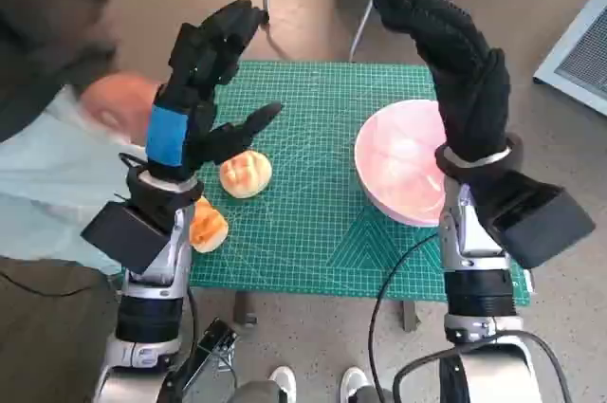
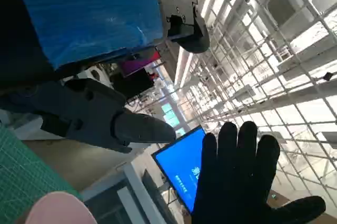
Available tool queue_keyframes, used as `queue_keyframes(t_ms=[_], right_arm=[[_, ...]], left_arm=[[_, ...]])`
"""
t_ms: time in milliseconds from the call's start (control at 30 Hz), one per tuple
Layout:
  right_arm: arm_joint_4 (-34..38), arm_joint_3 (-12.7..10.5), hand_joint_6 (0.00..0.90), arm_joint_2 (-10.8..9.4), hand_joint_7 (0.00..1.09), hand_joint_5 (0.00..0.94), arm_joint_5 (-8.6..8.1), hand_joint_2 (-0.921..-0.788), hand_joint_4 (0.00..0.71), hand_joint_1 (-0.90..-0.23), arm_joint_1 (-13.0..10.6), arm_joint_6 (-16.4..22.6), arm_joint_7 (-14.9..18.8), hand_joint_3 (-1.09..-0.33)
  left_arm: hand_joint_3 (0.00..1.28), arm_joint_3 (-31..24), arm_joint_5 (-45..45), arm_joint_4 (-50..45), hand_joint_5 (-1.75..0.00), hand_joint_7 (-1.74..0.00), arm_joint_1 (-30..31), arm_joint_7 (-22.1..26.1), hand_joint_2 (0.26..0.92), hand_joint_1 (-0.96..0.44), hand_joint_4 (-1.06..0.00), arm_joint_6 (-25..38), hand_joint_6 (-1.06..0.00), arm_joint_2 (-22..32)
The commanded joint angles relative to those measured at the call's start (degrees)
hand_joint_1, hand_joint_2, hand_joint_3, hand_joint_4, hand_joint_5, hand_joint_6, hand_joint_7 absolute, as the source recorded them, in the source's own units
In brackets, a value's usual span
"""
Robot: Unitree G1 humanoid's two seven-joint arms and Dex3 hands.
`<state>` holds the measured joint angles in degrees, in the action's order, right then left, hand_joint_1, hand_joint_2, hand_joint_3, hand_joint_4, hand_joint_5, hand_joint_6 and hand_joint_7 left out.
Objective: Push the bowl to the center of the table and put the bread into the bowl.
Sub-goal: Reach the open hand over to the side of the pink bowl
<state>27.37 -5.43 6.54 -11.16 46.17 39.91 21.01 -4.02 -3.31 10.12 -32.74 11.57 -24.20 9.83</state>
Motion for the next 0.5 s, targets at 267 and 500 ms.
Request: queue_keyframes(t_ms=[267, 500], right_arm=[[1.35, -0.11, -0.001, 0.23, 0.76, 0.0, -0.73, -0.921, 0.251, -0.66, -0.42, -0.29, 0.9, -0.781], [1.22, 0.05, -0.001, 0.09, 0.76, 0.0, -0.18, -0.921, 0.25, -0.651, -0.59, 0.01, 0.65, -0.785]], left_arm=[[0.18, 0.0, -0.58, 0.01, -0.01, -0.64, -0.89, 0.48, 0.921, -0.36, -0.37, -0.44, -0.13, 0.22], [0.18, -0.04, -0.65, 0.36, -0.01, -0.64, -0.85, 0.72, 0.921, -0.36, -0.37, -0.71, -0.12, 0.23]])
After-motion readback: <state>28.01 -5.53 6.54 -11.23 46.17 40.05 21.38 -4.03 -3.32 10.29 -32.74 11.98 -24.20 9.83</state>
